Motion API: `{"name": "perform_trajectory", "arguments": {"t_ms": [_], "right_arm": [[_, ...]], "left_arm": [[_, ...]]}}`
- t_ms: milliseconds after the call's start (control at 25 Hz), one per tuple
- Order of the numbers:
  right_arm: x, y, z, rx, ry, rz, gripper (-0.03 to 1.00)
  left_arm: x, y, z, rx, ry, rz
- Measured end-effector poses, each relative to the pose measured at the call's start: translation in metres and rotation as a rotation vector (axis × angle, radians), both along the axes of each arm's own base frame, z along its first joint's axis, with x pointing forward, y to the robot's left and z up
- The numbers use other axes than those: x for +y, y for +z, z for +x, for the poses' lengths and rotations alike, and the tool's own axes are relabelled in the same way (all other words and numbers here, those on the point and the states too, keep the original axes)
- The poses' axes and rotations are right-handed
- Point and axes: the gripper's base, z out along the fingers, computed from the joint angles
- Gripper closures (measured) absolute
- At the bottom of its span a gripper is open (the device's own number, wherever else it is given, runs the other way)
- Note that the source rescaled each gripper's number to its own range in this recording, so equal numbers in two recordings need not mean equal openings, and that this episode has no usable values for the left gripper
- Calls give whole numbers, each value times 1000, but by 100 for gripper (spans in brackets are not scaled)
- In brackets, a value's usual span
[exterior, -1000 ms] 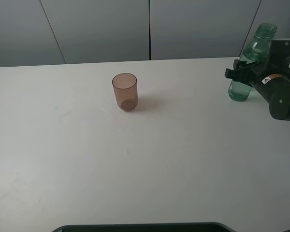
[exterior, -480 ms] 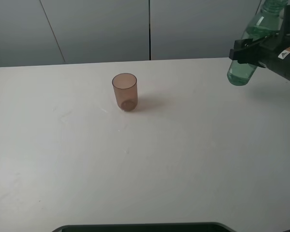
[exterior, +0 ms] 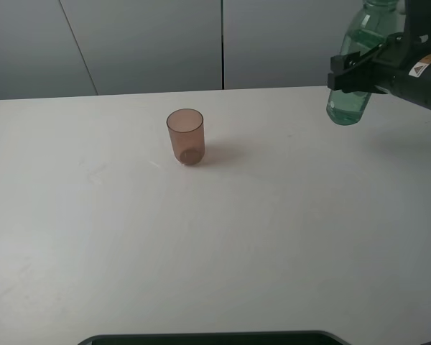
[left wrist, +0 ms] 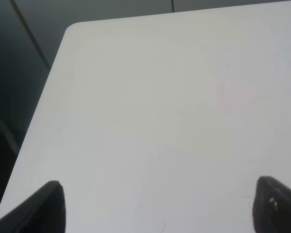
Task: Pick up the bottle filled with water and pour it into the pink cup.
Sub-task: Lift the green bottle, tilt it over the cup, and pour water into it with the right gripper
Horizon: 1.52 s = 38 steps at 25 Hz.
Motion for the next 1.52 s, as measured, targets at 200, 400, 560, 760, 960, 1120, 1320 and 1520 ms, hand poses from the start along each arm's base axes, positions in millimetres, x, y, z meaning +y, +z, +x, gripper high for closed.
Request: {"name": "perform_trajectory", "arguments": {"t_ms": [200, 400, 560, 760, 960, 1120, 1320, 1520], "right_arm": [[26, -2, -7, 3, 114, -62, 97], [53, -3, -16, 10, 217, -87, 97], [70, -3, -24, 7, 284, -112, 97], [84, 2, -23, 29, 323, -161, 97], [89, 10, -16, 25, 336, -223, 97], [92, 7, -7, 55, 319, -250, 97], [97, -9, 6, 120, 307, -276, 97], [104, -13, 15, 103, 334, -369, 97]], "left_arm": [[0, 0, 0, 0, 0, 0], [0, 0, 0, 0, 0, 0], [0, 0, 0, 0, 0, 0], [0, 0, 0, 0, 0, 0], [0, 0, 0, 0, 0, 0], [0, 0, 0, 0, 0, 0], [0, 0, 0, 0, 0, 0], [0, 0, 0, 0, 0, 0]]}}
